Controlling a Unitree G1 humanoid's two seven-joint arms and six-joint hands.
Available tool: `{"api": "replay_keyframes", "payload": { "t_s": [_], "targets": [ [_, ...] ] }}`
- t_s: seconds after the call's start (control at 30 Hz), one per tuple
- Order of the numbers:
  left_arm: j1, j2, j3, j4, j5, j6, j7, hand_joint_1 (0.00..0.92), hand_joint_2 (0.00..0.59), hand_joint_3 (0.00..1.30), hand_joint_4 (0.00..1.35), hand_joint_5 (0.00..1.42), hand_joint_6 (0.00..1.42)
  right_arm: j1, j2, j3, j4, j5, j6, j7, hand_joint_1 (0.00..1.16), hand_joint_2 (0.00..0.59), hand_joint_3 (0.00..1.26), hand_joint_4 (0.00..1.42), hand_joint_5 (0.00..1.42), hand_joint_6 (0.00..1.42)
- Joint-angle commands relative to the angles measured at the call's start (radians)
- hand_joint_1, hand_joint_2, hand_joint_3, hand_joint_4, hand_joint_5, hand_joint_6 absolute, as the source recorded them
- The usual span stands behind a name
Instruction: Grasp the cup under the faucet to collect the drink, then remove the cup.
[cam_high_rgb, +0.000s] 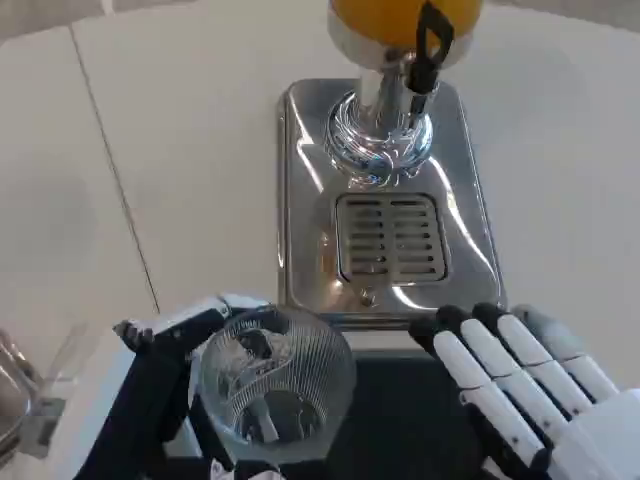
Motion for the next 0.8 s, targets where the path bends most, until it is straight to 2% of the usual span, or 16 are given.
{"api": "replay_keyframes", "payload": {
  "t_s": [0.03,0.47,0.8],
  "targets": [
    [0.01,-0.007,0.007,0.003,0.017,-0.041,0.025,0.659,0.0,1.19,1.09,1.39,1.42,0.002,0.003,0.004,-0.014,-0.009,0.007,0.014,0.2,0.521,0.0,0.0,0.0,0.0],
    [-0.011,-0.017,0.0,0.018,0.024,-0.029,0.021,0.665,0.0,1.19,1.09,1.39,1.42,-0.019,0.005,0.016,-0.008,-0.017,0.031,0.022,0.21,0.519,0.0,0.0,0.0,0.0],
    [-0.111,-0.046,-0.02,0.065,0.058,0.038,0.026,0.666,0.0,1.19,1.09,1.39,1.42,-0.02,0.018,0.018,-0.008,-0.013,0.062,0.022,0.22,0.528,0.0,0.0,0.0,0.0]
  ]
}}
